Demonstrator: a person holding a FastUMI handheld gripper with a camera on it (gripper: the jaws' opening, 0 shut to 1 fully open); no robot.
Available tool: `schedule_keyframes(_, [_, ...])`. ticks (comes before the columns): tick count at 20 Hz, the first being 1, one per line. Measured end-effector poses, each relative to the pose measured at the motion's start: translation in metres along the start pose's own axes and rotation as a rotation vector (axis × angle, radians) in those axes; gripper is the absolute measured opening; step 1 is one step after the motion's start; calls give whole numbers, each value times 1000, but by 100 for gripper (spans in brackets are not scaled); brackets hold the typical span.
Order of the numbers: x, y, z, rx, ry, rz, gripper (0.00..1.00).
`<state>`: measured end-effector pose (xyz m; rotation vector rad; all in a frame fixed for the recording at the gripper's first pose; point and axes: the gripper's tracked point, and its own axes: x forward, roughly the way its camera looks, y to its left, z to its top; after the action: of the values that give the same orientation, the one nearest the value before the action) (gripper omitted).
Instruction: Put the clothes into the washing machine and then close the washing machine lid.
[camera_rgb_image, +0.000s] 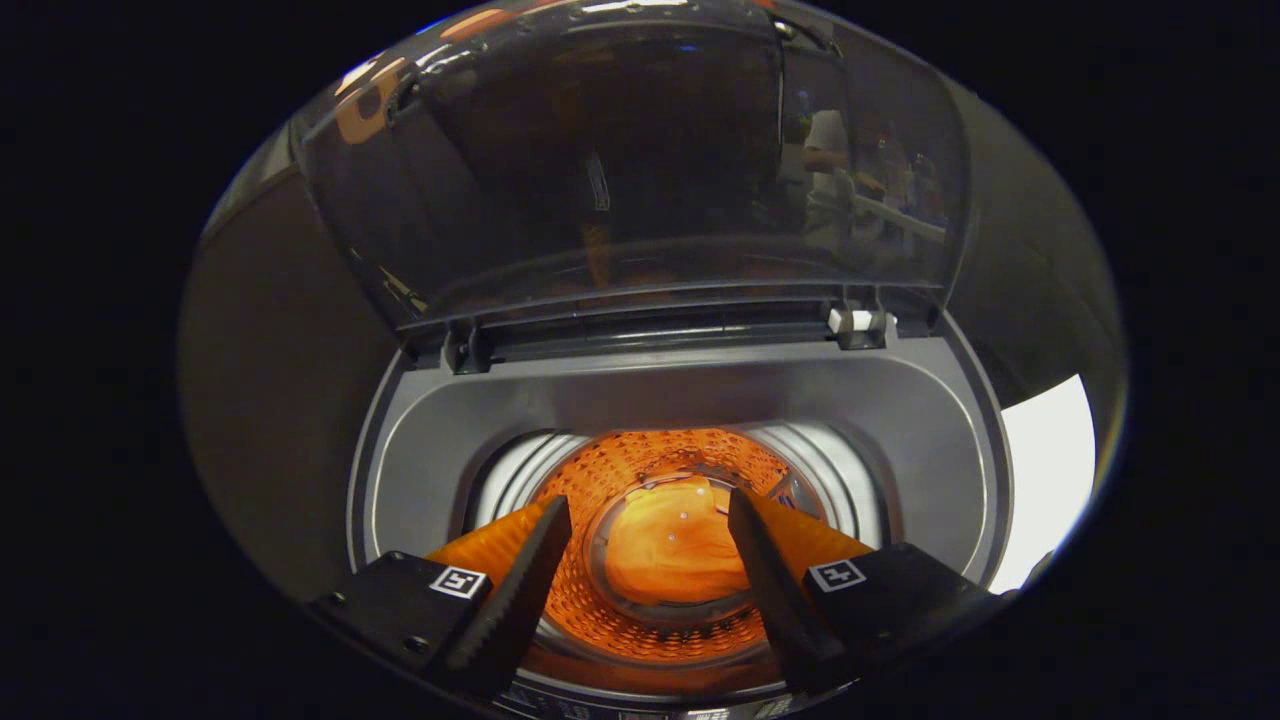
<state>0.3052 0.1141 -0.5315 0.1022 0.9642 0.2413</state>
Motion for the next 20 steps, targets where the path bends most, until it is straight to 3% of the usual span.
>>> schedule_keyframes(6, [-72,21,59,-75,-186,25,100])
schedule_keyframes(13, [-203,62,185,-101,-500,81,100])
schedule_keyframes(16, [-229,70,236,-125,-581,99,100])
schedule_keyframes(20, [-231,60,295,-146,-630,51,100])
